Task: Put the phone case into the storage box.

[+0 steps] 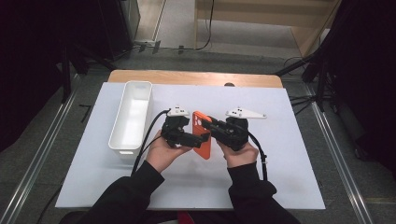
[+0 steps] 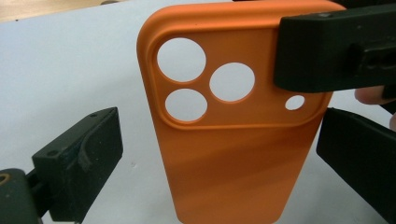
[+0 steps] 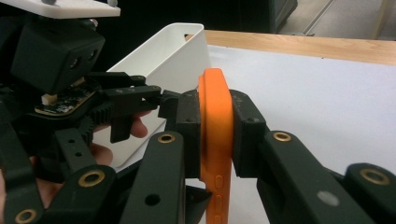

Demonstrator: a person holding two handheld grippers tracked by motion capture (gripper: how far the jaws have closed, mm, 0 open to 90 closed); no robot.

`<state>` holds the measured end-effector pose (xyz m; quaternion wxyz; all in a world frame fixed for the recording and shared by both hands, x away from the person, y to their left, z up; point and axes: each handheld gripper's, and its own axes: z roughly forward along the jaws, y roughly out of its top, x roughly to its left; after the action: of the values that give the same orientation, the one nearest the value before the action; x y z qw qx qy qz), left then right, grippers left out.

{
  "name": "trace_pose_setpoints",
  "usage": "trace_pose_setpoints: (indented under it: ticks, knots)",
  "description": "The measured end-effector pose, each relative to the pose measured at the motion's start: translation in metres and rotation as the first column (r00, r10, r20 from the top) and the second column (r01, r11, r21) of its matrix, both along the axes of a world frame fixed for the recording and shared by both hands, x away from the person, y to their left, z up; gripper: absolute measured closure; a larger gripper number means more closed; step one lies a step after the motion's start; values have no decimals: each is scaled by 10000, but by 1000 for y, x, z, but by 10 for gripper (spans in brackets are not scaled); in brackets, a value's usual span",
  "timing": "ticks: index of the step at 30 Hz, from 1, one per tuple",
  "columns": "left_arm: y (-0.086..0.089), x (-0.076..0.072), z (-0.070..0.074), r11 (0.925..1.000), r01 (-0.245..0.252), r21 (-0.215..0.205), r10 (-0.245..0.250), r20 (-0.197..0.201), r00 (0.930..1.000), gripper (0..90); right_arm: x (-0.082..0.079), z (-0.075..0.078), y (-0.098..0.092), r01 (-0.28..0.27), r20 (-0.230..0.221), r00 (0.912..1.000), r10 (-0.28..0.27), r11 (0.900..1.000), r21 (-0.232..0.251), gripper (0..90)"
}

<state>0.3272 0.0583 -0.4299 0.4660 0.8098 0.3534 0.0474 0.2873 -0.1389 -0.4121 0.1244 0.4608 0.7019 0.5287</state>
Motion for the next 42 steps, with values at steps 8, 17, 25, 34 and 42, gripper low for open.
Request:
trace_pose_setpoints:
  ticks: [8,17,25,34,42]
  knots:
    - [-2,0,-2,10000,-33,-63,33,3,10000,6,-1,0,2,8,-8,10000,-8,9999,140,747]
    - [-5,-2,-4,9997,-101,-204,101,-7,9999,66,-3,-1,6,28,-13,10000,-28,9999,160,746]
    - [-5,-2,-5,9995,-179,-248,176,-96,9998,140,-3,-2,8,10,-24,10000,-10,9998,180,746]
    - [-5,-3,-5,9994,-244,-227,242,-107,9997,155,-4,-4,9,70,18,10000,-70,9998,162,745]
    - [-5,-3,-3,9994,-303,-153,301,-127,9995,161,-4,-3,9,59,103,9999,-60,9999,123,742]
